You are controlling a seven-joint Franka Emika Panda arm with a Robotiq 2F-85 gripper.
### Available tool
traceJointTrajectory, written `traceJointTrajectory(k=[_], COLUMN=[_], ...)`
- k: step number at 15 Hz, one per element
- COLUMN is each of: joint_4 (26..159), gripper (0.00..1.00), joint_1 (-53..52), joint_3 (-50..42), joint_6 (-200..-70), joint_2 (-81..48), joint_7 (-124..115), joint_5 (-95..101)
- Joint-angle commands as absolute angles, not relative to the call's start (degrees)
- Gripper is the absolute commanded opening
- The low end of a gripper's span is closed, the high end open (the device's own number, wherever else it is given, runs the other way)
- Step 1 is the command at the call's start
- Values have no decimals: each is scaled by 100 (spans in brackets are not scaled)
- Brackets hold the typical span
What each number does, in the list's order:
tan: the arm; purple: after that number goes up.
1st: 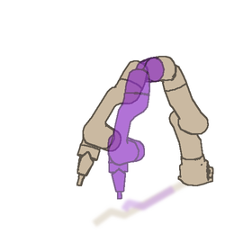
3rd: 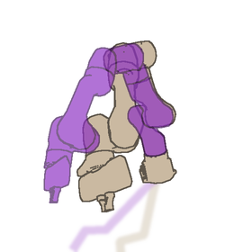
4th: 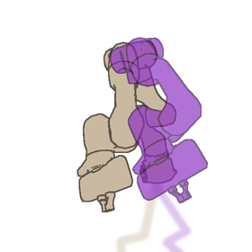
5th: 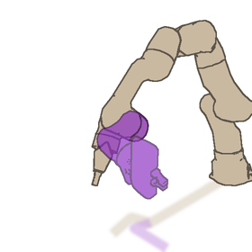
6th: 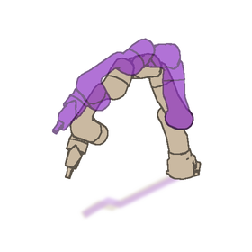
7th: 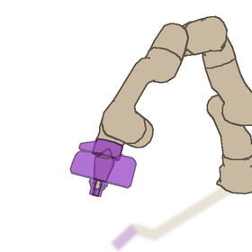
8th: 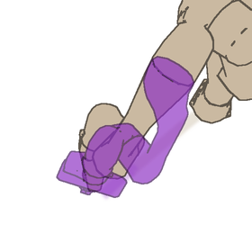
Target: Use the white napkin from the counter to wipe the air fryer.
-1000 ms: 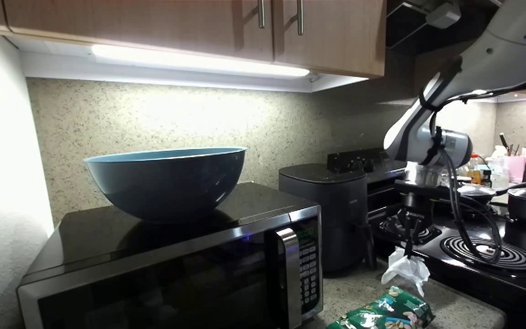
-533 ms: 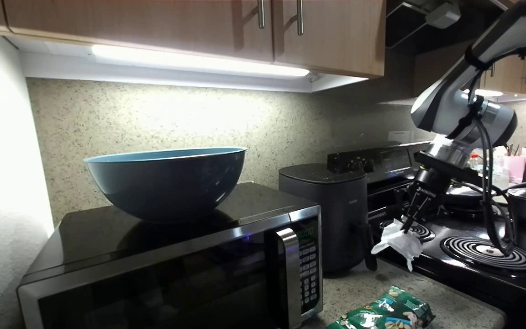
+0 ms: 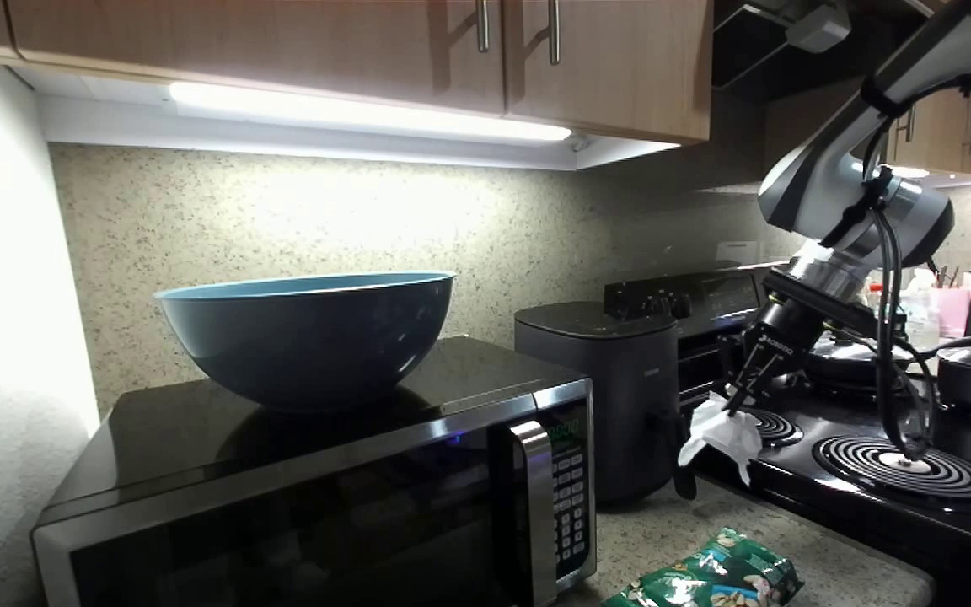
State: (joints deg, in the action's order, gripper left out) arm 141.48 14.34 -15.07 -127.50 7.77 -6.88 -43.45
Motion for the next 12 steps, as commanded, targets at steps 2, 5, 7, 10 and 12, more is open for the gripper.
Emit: traceJointTrajectory(k=[2,5,7,10,12], joint_4=[13969,13810,13681,13434,13284], gripper=[0,0,0,0,0], joint_1=[1190,1081,1041,1041,1060], joint_3=[-1456,-1381,-1324,-1236,-1212], joint_6=[-12835,-13149,-13365,-13671,-13825], joint_2=[1041,957,779,355,23], joint_7=[123,742,1120,1271,1099], joint_5=[-5855,-6942,-7503,-7873,-7828])
